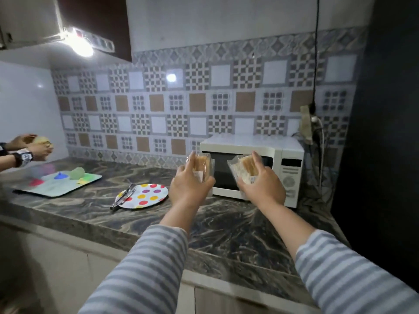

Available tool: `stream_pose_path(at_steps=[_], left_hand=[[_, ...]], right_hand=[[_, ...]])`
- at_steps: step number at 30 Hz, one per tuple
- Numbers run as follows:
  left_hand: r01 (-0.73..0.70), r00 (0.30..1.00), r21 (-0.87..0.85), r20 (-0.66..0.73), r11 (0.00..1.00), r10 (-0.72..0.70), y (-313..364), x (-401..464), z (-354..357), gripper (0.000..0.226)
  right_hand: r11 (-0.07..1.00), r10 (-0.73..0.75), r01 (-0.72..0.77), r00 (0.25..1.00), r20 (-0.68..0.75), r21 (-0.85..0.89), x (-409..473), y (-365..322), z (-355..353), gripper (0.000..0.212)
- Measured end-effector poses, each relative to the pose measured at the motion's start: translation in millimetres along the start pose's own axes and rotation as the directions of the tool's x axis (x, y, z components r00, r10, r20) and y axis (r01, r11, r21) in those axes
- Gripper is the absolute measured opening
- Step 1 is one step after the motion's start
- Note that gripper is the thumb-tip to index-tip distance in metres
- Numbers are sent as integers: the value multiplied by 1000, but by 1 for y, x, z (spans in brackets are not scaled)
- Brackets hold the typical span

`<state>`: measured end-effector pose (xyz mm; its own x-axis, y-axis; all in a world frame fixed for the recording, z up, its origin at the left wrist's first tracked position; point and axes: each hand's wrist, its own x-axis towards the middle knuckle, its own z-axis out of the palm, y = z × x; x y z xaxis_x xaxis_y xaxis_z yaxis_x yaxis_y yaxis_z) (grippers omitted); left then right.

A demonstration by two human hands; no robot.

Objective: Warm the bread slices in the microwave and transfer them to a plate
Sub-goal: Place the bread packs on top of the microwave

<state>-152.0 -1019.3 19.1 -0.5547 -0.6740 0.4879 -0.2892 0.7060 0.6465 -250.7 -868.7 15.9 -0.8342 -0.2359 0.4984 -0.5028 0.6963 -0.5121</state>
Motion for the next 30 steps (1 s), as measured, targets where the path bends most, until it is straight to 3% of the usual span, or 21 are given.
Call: stream_pose_path(at_steps=[8, 14, 30], left_hand=[[-113, 990, -137, 66, 984, 123, 11, 129, 58, 83], [-92, 988, -228, 97, 969, 117, 34, 208, 111, 84], [-49, 979, -154, 187, 987, 78, 71, 344, 264, 85]], right_hand=[[992, 125, -129, 981, -149, -14, 108, -9, 26, 85], [987, 146, -158, 967, -208, -42, 191, -2, 43, 84], [964, 258, -264, 959, -117, -41, 363, 51, 122, 83]])
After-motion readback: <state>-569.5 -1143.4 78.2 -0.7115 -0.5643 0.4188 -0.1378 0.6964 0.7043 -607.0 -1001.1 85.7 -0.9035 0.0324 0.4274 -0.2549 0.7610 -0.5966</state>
